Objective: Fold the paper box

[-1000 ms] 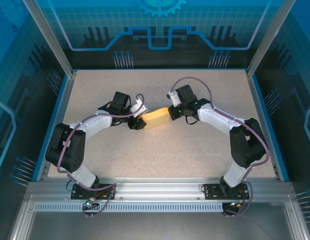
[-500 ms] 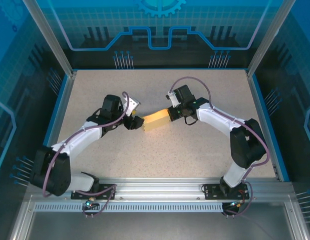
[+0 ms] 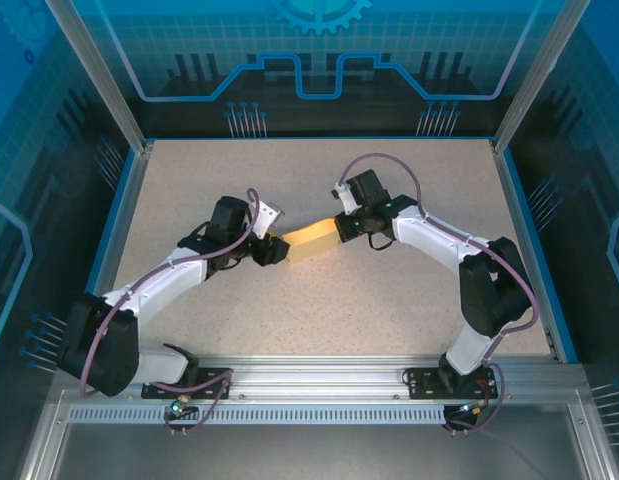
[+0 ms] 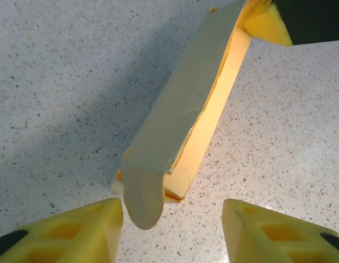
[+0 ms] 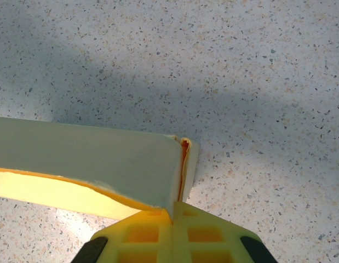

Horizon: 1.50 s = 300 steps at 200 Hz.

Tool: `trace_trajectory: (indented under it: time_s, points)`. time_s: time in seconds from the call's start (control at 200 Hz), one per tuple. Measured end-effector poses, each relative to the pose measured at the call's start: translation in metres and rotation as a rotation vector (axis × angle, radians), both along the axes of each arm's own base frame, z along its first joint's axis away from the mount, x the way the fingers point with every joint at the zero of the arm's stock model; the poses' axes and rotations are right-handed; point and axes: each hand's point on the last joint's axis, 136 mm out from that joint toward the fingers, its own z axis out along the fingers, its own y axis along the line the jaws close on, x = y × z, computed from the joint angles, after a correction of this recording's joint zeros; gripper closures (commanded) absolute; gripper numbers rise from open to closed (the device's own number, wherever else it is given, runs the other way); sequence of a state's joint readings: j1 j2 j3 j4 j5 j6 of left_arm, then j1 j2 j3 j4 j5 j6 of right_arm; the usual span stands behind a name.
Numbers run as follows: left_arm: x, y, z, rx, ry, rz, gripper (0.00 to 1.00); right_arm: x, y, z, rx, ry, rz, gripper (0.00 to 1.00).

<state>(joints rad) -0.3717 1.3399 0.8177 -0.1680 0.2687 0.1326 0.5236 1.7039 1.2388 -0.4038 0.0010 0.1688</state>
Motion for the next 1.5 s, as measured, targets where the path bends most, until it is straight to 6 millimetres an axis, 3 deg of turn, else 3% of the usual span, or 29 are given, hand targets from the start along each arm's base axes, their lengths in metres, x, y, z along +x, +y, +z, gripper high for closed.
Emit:
trace_trajectory:
  time_s: [0.17, 0.495, 0.79, 0.996, 1.501]
  points:
    - [0.006, 0.000, -0.007, 0.023, 0.020, 0.014, 0.71, 0.000, 0.000, 0.000, 0.000, 0.000, 0.000, 0.97]
    - [0.013, 0.000, -0.006, 0.023, 0.029, 0.046, 0.87, 0.000, 0.000, 0.000, 0.000, 0.000, 0.000, 0.97]
    - [0.017, 0.000, -0.003, -0.031, 0.086, 0.151, 0.89, 0.000, 0.000, 0.000, 0.003, 0.001, -0.004, 0.97]
    - [0.021, -0.002, 0.003, -0.142, 0.146, 0.264, 0.86, 0.000, 0.000, 0.000, 0.007, 0.005, -0.012, 0.97]
    - [0.027, -0.006, 0.006, -0.375, 0.225, 0.448, 0.90, 0.003, 0.000, -0.001, 0.006, -0.004, -0.017, 0.97]
